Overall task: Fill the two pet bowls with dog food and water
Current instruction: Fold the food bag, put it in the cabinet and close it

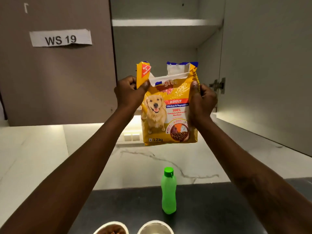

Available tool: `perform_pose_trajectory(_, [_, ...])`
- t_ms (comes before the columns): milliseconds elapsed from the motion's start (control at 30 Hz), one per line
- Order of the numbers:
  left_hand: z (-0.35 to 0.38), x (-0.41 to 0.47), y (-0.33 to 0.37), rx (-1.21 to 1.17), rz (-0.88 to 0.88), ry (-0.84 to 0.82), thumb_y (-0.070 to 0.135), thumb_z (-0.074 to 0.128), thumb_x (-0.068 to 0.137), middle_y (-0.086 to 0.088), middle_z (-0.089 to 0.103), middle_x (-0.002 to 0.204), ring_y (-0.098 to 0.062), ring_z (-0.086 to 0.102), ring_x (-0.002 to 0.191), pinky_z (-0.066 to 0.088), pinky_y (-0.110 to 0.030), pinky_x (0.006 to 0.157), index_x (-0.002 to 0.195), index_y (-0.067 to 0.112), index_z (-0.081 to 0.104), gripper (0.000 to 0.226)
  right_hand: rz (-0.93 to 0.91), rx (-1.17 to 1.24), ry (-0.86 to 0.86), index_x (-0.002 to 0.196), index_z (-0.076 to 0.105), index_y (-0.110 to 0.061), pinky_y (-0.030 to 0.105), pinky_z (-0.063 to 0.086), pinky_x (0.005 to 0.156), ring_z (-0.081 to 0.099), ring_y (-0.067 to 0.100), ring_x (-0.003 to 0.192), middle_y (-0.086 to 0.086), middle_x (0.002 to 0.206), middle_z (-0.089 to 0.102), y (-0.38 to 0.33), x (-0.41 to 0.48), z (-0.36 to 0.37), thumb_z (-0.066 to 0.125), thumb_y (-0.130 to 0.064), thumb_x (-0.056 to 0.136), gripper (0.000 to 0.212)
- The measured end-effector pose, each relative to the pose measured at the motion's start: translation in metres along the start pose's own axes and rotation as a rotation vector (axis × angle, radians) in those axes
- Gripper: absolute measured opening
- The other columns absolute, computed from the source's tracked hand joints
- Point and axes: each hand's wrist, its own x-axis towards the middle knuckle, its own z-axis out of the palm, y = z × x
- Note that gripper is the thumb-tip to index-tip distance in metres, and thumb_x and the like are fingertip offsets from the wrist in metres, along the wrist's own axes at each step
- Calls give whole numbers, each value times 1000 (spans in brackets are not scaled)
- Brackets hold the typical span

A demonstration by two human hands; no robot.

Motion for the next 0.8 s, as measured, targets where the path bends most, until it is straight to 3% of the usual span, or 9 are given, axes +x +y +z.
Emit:
perform_pose_trajectory(167, [11, 46, 16, -92, -6, 10, 36, 81, 87, 3, 74, 98, -11, 75, 86, 65, -36, 79, 101, 20, 72, 23, -38, 53, -25, 81, 62, -10, 35, 60, 65, 72, 23, 72, 5, 75, 69, -17, 43, 25, 59, -35, 103, 34])
perform_pose_trajectory(267, [19, 73, 22, -117, 18, 17, 34, 81, 88, 1, 75, 101, -14, 76, 88, 64, -35, 79, 107, 16, 73, 28, -49, 70, -5, 77, 61, -13, 33, 61, 62, 73, 18, 68, 5, 74, 70, -20, 65, 44, 59, -35, 103, 34])
perform_pose_trajectory(400, [31, 105, 15, -99, 52, 12, 35, 82, 87, -1, 76, 101, -17, 76, 88, 65, -42, 81, 98, 21, 70, 21, -52, 75, 33, 76, 61, -15, 19, 56, 56, 67, 2, 59, -1, 71, 68, -13, 86, 67, 59, -33, 103, 32])
perform_pose_trajectory(567, [46, 140, -8, -108, 98, 35, 38, 80, 88, -7, 77, 106, -19, 77, 91, 65, -48, 81, 104, 15, 69, 30, -79, 93, 27, 71, 56, -21, 19, 56, 55, 64, -2, 56, -4, 67, 64, -1, 109, 94, 57, -30, 104, 34])
perform_pose_trajectory(667, [58, 146, -26, -82, 147, 61, 37, 78, 90, -9, 77, 108, -22, 76, 92, 64, -48, 82, 99, 17, 64, 25, -53, 83, 25, 69, 56, -26, 29, 58, 59, 66, 7, 60, -4, 68, 64, 16, 116, 107, 57, -34, 104, 35])
perform_pose_trajectory(800, [70, 147, -59, 3, 107, 37, 40, 79, 88, -10, 75, 109, -23, 73, 94, 62, -50, 86, 102, 14, 65, 33, 7, 39, 16, 76, 65, -13, 34, 58, 63, 67, 13, 64, 0, 71, 67, 55, 108, 115, 58, -39, 102, 37])
